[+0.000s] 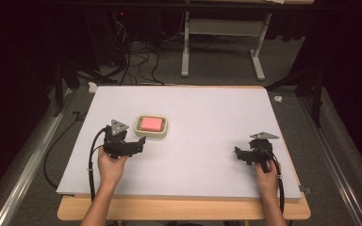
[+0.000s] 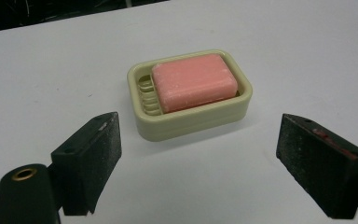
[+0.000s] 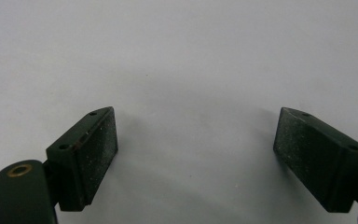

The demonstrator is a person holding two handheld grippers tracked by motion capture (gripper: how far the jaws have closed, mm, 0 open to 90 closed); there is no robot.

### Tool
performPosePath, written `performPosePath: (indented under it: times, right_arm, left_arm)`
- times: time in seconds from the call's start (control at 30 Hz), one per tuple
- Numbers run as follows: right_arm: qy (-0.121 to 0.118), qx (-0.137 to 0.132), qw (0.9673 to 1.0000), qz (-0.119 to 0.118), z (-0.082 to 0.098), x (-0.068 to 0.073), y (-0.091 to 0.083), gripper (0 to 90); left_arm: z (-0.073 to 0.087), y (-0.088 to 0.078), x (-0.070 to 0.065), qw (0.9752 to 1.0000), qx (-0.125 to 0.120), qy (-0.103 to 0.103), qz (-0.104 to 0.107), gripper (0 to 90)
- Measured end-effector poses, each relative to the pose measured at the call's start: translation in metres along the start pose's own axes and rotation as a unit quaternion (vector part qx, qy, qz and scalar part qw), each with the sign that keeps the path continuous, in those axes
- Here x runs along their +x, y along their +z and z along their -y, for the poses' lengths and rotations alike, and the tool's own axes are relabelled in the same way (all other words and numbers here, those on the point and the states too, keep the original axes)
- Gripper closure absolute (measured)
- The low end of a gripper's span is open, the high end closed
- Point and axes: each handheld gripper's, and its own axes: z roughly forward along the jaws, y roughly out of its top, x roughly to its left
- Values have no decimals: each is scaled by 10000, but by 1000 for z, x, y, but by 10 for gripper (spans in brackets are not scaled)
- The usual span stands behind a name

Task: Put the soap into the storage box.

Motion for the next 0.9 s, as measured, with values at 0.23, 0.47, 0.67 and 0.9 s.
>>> performPosePath:
  times: [0.23,0.47,0.67,0.9]
  right_arm:
    - [2,0,10000,-1,0,0,0,141]
    - [2,1,10000,-2,0,0,0,141]
    - [13,4,10000,-2,0,0,0,141]
    - [6,2,10000,-3,0,0,0,141]
  left_arm:
    - [4,-1,3,10000,9,-31,-15,147]
    - [10,-2,6,9999,20,-108,43,149]
    - [14,-3,6,9999,32,-109,44,148]
    - [19,-4,8,9998,43,-176,29,148]
